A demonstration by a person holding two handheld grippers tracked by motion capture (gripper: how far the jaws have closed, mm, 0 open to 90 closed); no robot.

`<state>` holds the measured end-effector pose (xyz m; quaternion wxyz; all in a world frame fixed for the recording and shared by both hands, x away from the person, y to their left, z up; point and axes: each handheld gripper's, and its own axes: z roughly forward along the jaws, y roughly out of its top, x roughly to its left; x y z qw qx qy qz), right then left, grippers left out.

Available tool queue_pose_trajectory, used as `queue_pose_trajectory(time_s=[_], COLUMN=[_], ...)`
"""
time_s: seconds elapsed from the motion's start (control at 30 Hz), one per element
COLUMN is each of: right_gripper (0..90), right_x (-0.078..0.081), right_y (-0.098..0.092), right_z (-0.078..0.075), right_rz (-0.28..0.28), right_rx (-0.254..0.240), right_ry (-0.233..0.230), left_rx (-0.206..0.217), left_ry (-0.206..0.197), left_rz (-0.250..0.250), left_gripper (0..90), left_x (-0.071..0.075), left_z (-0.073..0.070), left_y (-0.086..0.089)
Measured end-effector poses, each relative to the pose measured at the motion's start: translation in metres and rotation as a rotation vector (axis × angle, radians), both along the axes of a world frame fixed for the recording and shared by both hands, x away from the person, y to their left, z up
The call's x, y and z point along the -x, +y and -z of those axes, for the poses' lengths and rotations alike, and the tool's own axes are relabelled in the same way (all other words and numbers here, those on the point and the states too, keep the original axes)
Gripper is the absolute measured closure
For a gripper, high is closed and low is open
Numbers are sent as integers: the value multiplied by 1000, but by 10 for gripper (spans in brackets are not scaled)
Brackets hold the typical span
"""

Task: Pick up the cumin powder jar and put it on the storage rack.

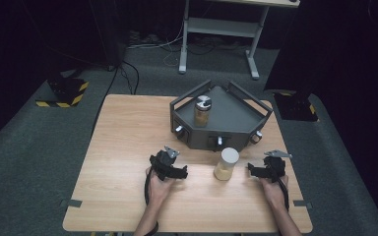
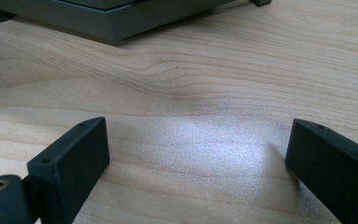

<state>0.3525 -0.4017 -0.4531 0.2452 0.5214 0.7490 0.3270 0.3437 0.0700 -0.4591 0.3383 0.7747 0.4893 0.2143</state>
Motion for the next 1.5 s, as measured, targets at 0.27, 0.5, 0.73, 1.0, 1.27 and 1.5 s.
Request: queue_pose_trajectory(time_s=[0.27,0.5,0.73,1.0,1.27,1.5], right_gripper=[52,52,52,51,49,49], right_x=[0,0,0,0,0,-1], right_y=[0,0,0,0,1,1], right_z=[0,0,0,0,0,0], right_rz=[0,-1,-1,-1,1,0], right_rx=[0,0,1,1,4,4], right_ry=[0,1,0,0,0,0], left_rx=[-4,-3,-2,-2,-1,0], left_ry=[-2,-2,-5,-5,-7,-7], left_rz=[-13,-15,-22,-23,-25,-27], left_gripper=[10,11,17,20,24,25], left_x=[2,2,4,4,5,5], left_z=[0,0,0,0,1,1], left_y=[-2,-2,-3,-3,-3,-3])
